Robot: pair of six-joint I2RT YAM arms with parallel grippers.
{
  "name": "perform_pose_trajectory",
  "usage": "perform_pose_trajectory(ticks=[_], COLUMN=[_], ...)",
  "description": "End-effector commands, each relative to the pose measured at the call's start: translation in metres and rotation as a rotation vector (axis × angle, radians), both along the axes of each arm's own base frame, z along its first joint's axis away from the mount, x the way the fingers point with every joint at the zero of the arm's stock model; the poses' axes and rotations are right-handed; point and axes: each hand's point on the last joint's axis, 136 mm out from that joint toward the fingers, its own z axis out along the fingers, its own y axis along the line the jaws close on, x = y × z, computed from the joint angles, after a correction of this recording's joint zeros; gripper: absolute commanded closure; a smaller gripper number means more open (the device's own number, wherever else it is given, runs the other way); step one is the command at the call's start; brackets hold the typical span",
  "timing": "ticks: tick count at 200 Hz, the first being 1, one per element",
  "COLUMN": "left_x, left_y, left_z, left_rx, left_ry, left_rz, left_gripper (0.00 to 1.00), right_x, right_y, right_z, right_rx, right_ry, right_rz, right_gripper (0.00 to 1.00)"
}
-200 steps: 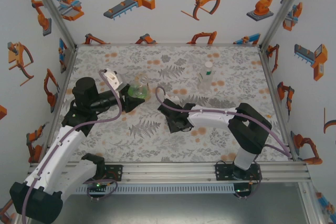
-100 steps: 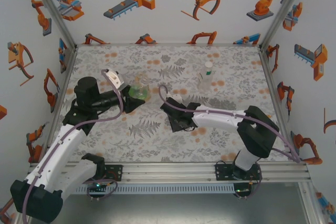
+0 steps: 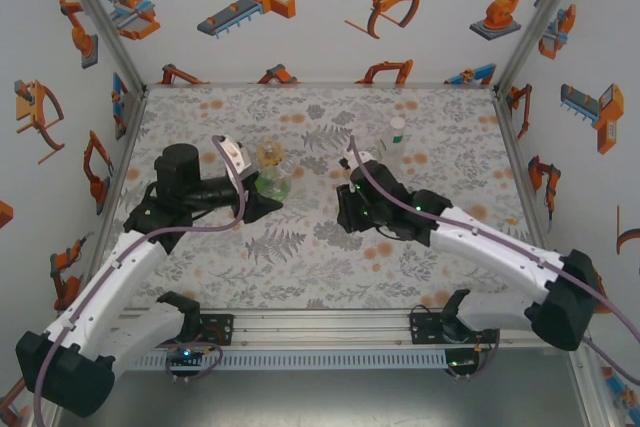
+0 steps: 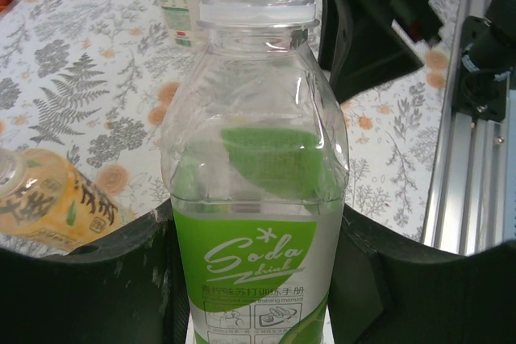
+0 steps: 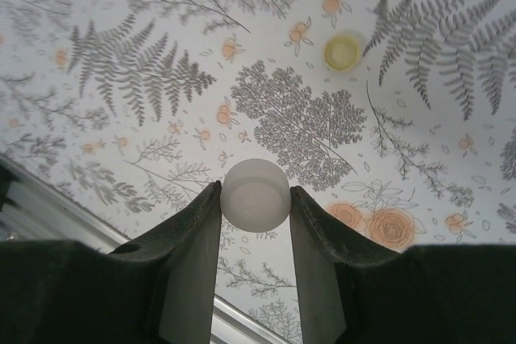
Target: Screw on the bottle caps
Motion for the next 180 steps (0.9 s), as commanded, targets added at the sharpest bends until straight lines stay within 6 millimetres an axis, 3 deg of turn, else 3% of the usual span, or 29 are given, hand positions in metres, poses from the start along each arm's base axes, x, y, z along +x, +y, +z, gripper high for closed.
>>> perform_pose_trajectory(ticks=[1,52,89,131,180], left_x=[-0.016,-0.038,-0.06,-0.072,-0.079], left_y=[-0.005,-0.013,-0.018,-0.026,-0.032], left_z=[0.008,0.005,0.001,-0.019,-0.047], left_rx=[0.02,0.044,0.068,0.182,0.346], left_ry=[-0.057,-0.11,-0.16,-0.16,-0.161], left_rz=[-0.075,-0.163,-0.247,-0.284,-0.31], left_gripper=[1.0,1.0,1.0,1.0,1.0], right_x=[-0.009,-0.038,-0.089,-0.113,-0.12], right_y=[0.002,0.005,0.015,0.019,0.022], right_z=[0.035,0.115,0.154,0.163,0.155], right_rx=[0.063,0.218,0.328,0.341,0.3], right_ry=[-0.124,-0.376,-0.483,-0.518,-0.573], right_rz=[0.121,0.326,0.637,0.804,0.902], right_gripper=[0.77,0.8,0.81,0.85,0.86])
